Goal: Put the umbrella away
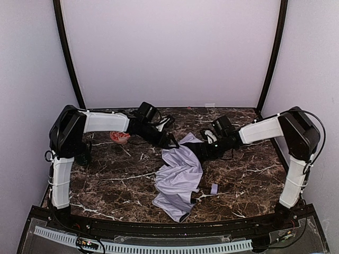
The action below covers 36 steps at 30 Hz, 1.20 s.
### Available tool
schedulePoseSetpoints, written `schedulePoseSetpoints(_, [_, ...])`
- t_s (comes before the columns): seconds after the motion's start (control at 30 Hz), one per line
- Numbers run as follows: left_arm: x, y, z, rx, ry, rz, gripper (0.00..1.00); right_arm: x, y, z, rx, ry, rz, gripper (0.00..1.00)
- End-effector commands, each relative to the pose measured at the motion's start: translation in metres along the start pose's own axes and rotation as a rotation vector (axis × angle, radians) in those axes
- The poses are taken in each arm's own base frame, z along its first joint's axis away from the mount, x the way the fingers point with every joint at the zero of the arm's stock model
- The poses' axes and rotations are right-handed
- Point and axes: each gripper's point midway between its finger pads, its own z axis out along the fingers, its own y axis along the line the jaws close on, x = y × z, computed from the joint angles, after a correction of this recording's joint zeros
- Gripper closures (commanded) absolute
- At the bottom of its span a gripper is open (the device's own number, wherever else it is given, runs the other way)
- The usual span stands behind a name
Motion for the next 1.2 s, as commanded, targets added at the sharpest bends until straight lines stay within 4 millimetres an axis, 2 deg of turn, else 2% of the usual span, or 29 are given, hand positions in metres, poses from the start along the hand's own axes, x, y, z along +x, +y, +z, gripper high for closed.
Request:
schedulePoseSetpoints(0.0, [0.005, -0.045, -0.014, 0.159, 0.042, 0.037, 0.53, -0.010, 0.063, 0.004, -0.201, -0.021, -0.130, 0.86])
schedulePoseSetpoints(0.07, [0.011, -0.056, -0.020, 0.194, 0.063, 0.062, 0.82, -0.015, 0.084, 0.002, -0.234, -0.037, -0.182, 0.93])
schedulePoseSetpoints(0.1, [0.013, -0.062, -0.023, 0.202, 0.064, 0.080, 0.93, -0.015, 0.093, 0.002, -0.246, -0.038, -0.202, 0.95])
schedulePoseSetpoints(0.13, [0.015, -0.068, -0.028, 0.203, 0.062, 0.103, 1.00, -0.021, 0.105, -0.001, -0.264, -0.052, -0.230, 0.97])
schedulePoseSetpoints(0.23, [0.021, -0.082, -0.047, 0.143, 0.045, 0.173, 1.00, -0.026, 0.131, -0.004, -0.293, -0.060, -0.283, 1.00])
schedulePoseSetpoints(0.33, [0.023, -0.102, -0.072, 0.012, 0.002, 0.345, 1.00, -0.025, 0.147, -0.007, -0.308, -0.071, -0.312, 1.00])
schedulePoseSetpoints(0.37, [0.021, -0.121, -0.084, -0.009, -0.035, 0.424, 1.00, -0.024, 0.151, -0.008, -0.316, -0.073, -0.320, 1.00])
schedulePoseSetpoints(0.5, [0.021, -0.162, -0.108, -0.056, -0.141, 0.625, 1.00, -0.033, 0.164, -0.016, -0.353, -0.097, -0.347, 1.00])
schedulePoseSetpoints(0.57, [0.027, -0.175, -0.110, -0.044, -0.154, 0.675, 1.00, -0.037, 0.170, -0.017, -0.356, -0.090, -0.381, 0.99])
schedulePoseSetpoints(0.7, [0.041, -0.196, -0.099, -0.013, -0.136, 0.750, 1.00, -0.044, 0.179, -0.016, -0.367, -0.074, -0.417, 0.98])
schedulePoseSetpoints(0.8, [0.043, -0.215, -0.088, 0.023, -0.144, 0.799, 1.00, -0.032, 0.188, -0.008, -0.415, -0.039, -0.415, 0.96])
schedulePoseSetpoints(0.87, [0.037, -0.219, -0.084, 0.031, -0.176, 0.808, 1.00, -0.021, 0.192, -0.001, -0.419, -0.014, -0.435, 0.96])
schedulePoseSetpoints(0.97, [0.037, -0.205, -0.070, -0.014, -0.175, 0.819, 1.00, -0.003, 0.190, 0.006, -0.426, 0.039, -0.452, 0.90])
schedulePoseSetpoints(1.07, [0.047, -0.171, -0.050, -0.123, -0.118, 0.810, 1.00, 0.003, 0.171, 0.007, -0.369, 0.060, -0.429, 0.72])
schedulePoseSetpoints(1.17, [0.056, -0.150, -0.037, -0.175, -0.068, 0.793, 1.00, -0.013, 0.151, -0.016, -0.339, 0.014, -0.372, 0.53])
